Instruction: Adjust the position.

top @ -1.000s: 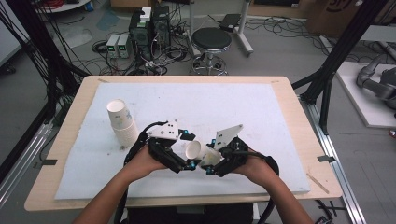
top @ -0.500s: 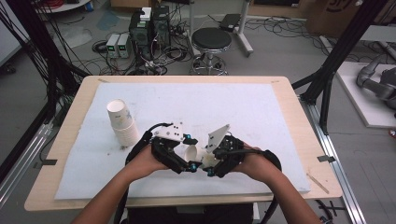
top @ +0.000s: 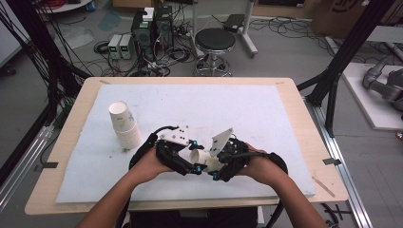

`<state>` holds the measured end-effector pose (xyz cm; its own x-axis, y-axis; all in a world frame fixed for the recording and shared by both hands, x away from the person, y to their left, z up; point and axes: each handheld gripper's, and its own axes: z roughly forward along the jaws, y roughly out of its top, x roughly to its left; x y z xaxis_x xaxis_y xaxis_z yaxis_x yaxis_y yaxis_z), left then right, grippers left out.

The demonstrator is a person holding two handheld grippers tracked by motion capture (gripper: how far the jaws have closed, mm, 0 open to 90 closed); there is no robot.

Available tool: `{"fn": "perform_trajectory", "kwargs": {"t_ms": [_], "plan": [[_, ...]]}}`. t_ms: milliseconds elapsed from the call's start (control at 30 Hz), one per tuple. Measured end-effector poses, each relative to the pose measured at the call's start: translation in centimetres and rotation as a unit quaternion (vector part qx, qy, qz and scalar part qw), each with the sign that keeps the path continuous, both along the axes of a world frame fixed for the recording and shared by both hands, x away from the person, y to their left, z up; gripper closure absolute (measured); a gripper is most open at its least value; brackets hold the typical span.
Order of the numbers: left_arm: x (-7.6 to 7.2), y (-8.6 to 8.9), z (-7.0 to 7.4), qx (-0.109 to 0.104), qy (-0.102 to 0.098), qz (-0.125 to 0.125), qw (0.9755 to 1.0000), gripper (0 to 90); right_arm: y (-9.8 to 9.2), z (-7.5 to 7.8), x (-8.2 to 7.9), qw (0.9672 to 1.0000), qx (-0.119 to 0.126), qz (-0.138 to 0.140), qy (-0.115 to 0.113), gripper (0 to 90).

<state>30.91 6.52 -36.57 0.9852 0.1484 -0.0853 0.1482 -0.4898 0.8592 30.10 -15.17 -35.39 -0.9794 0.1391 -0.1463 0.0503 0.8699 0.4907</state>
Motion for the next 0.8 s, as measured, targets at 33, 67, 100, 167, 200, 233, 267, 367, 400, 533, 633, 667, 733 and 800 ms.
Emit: {"fn": "perform_trajectory", "kwargs": {"t_ms": [33,67,100,167,200,233,267,367,400,533,633,667,733,800], "plan": [[0.0,0.1,0.0,-0.005,0.001,0.003,1.0000,35.4,-0.3,0.1,0.1,0.9999,0.013,-0.005,0.007,19.8],[0.0,0.3,-0.1,-0.013,0.002,0.003,0.9999,35.8,-0.6,0.1,0.1,0.9995,0.029,-0.009,0.006,19.9],[0.0,0.4,-0.2,-0.021,0.002,0.004,0.9998,35.9,-1.0,0.2,0.1,0.9990,0.044,-0.008,0.006,19.8],[-0.1,0.5,-0.3,-0.038,0.005,0.011,0.9992,36.1,-1.7,0.3,0.2,0.9964,0.080,-0.020,0.019,19.8],[0.0,0.6,-0.3,-0.041,0.004,0.012,0.9991,36.2,-2.0,0.3,0.2,0.9943,0.099,-0.030,0.027,19.8],[0.0,0.6,-0.3,-0.041,0.004,0.016,0.9990,36.2,-2.2,0.3,0.3,0.9925,0.113,-0.036,0.029,19.8],[0.0,0.7,-0.3,-0.042,0.003,0.017,0.9989,36.2,-2.4,0.3,0.2,0.9914,0.122,-0.040,0.026,19.8],[-0.1,0.9,-0.3,-0.051,0.002,0.021,0.9985,36.4,-3.2,0.2,0.0,0.9865,0.156,-0.043,0.020,19.8],[-0.2,1.1,-0.4,-0.059,0.002,0.024,0.9980,36.5,-3.4,0.2,0.0,0.9847,0.168,-0.043,0.019,19.8],[-0.2,1.7,-0.7,-0.071,0.002,0.035,0.9969,36.6,-4.3,0.1,-0.2,0.9775,0.205,-0.047,0.015,19.9],[-0.2,2.1,-0.8,-0.082,0.003,0.043,0.9957,36.7,-4.9,0.0,-0.4,0.9717,0.230,-0.055,0.009,19.9],[-0.1,2.5,-0.9,-0.091,0.001,0.047,0.9947,36.7,-5.1,-0.1,-0.5,0.9687,0.241,-0.059,0.010,19.9],[-0.2,2.8,-0.9,-0.105,0.002,0.053,0.9930,36.7,-5.5,-0.4,-0.5,0.9633,0.259,-0.071,0.007,19.9],[-0.2,3.1,-0.9,-0.112,-0.002,0.054,0.9923,36.7,-5.8,-0.6,-0.6,0.9592,0.272,-0.077,-0.001,19.9]]}}
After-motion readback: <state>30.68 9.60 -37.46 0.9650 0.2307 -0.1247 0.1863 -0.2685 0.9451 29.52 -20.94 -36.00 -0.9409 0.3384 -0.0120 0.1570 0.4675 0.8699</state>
